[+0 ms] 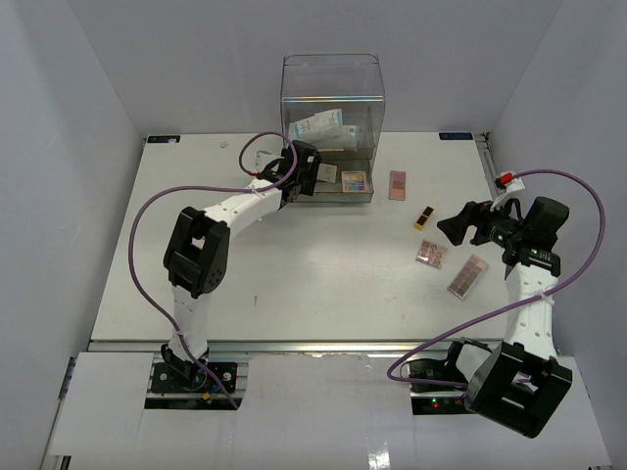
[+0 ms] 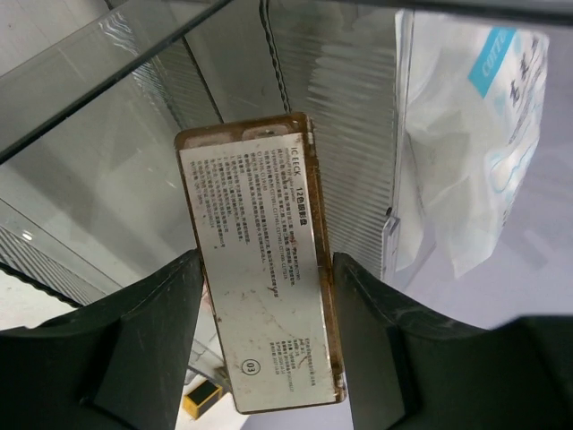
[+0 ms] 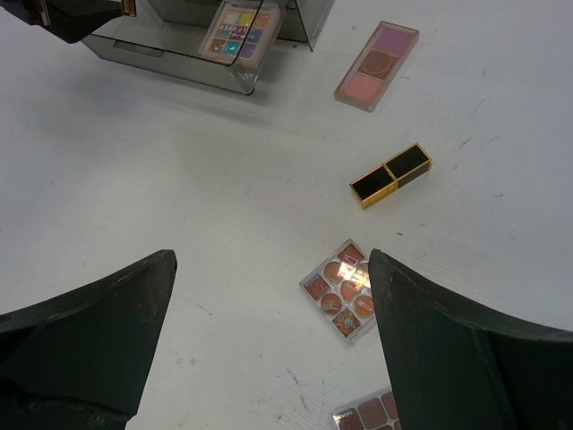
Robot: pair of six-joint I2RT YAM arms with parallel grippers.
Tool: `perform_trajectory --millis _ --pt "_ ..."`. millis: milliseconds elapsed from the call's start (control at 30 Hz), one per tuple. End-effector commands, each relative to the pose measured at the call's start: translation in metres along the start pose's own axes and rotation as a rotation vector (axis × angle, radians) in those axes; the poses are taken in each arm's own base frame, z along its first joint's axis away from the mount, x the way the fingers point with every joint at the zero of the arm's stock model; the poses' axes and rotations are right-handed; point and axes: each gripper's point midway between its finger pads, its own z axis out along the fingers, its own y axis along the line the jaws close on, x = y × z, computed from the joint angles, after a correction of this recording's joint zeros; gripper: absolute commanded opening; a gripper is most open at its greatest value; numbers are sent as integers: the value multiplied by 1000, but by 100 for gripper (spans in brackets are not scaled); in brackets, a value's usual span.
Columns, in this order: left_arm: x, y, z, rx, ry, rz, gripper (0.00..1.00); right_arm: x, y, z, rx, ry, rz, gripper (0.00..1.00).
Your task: Organize the makeup
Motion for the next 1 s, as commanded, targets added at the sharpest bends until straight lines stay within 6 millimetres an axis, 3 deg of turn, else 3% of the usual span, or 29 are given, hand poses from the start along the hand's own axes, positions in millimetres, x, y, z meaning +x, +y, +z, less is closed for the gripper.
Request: perform_trajectory --millis 0,100,367,567,667,800,967 --pt "-11 -29 -20 76 -16 -45 86 -4 3 0 -26 -23 -15 94" --pt "-11 -29 -23 94 -6 -32 97 -3 3 1 -28 -21 -17 95" --pt "0 -50 -44 176 83 -14 98 2 9 2 -78 -12 -48 95" --pt "0 -94 -114 453 170 147 98 20 35 0 -293 27 -159 95" --pt "-11 -99 -159 642 186 350 98 37 29 2 -311 106 -169 95" --pt "-31 -74 -205 845 220 739 98 61 6 8 -254 259 -230 98" --pt "-60 -9 -195 710 261 1105 98 89 -34 23 -27 458 -258 93"
